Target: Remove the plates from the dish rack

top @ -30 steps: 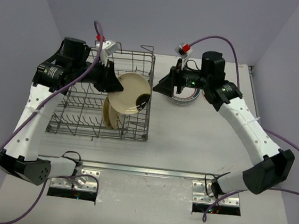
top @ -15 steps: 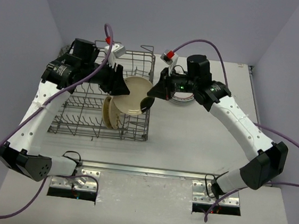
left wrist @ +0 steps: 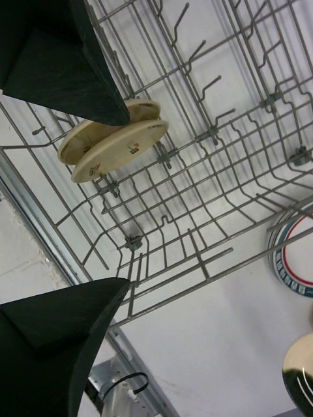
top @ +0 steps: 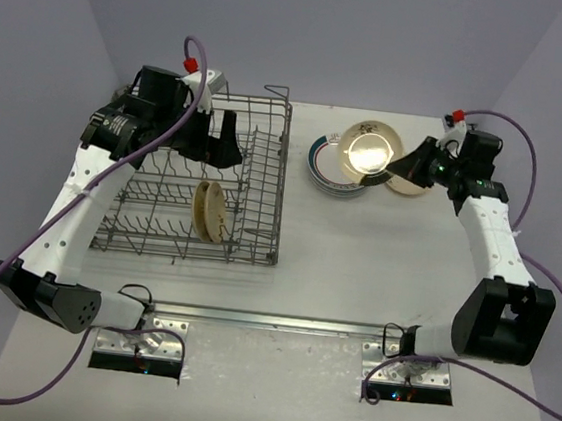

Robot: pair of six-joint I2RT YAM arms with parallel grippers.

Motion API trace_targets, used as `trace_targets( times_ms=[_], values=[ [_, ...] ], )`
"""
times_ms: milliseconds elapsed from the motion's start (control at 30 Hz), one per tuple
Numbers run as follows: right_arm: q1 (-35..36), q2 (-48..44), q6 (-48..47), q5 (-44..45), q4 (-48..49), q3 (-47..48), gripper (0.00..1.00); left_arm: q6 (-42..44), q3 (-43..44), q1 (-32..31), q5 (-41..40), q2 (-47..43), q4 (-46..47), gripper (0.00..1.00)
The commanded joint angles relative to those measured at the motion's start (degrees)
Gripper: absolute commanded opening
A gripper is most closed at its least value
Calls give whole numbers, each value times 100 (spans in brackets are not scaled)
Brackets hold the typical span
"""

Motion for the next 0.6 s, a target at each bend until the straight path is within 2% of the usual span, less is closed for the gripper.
trace_targets(
  times_ms=[0, 167, 367, 567],
  values=[
    [-850, 344, 838, 843, 284, -31, 0, -274, 164, 212, -549, 24, 329, 100],
    [-1142, 1256, 1242, 1212, 335, 564, 0, -248, 0, 258, -708, 19, 346, 100],
    [-1387, 2371, 1550, 1149, 471, 1089, 0, -146, -44, 294, -902, -12, 243, 100],
    [-1402, 2992, 1641, 1105, 709, 1239, 0, -114, -220, 312, -1002, -16, 240, 100]
  ],
)
